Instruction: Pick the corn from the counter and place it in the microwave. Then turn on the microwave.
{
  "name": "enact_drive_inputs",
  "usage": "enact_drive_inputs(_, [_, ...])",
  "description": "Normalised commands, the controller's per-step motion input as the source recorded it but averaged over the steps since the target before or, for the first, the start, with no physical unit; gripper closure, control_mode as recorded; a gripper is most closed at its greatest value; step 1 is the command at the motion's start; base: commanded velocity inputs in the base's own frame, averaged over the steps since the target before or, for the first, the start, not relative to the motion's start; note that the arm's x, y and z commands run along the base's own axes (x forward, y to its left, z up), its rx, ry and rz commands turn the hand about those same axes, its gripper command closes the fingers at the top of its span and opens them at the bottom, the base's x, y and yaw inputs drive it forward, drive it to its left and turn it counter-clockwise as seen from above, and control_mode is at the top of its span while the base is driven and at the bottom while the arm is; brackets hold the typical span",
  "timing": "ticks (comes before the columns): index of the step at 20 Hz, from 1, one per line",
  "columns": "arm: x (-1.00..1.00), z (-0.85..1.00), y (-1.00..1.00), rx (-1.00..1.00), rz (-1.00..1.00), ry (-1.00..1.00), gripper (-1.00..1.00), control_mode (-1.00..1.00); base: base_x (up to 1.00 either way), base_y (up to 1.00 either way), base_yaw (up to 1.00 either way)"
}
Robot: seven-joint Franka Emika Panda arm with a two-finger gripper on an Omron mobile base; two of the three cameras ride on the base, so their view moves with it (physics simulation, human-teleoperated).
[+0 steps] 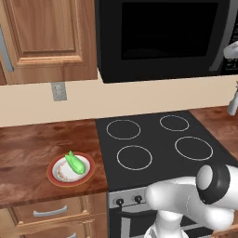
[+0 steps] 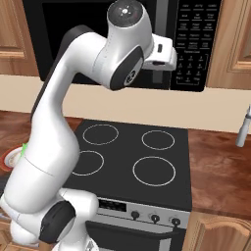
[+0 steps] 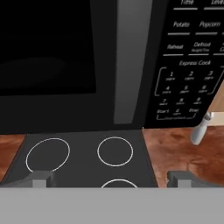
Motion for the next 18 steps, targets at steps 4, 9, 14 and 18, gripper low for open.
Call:
enact_drive_inputs(4, [0.20,0.09,0.00,0.00,0.00,-0.07,-1.00,-1.00,0.00,0.00,0.00])
enact_drive_inputs(9, [0.16,0.03,0.00,0.00,0.00,-0.07,-1.00,-1.00,0.00,0.00,0.00])
enact_drive_inputs(14, [0.18,0.00,0.00,0.00,0.00,-0.05,-1.00,-1.00,0.00,0.00,0.00])
enact_drive_inputs(18, [0.20,0.00,0.00,0.00,0.00,-0.03,-1.00,-1.00,0.00,0.00,0.00])
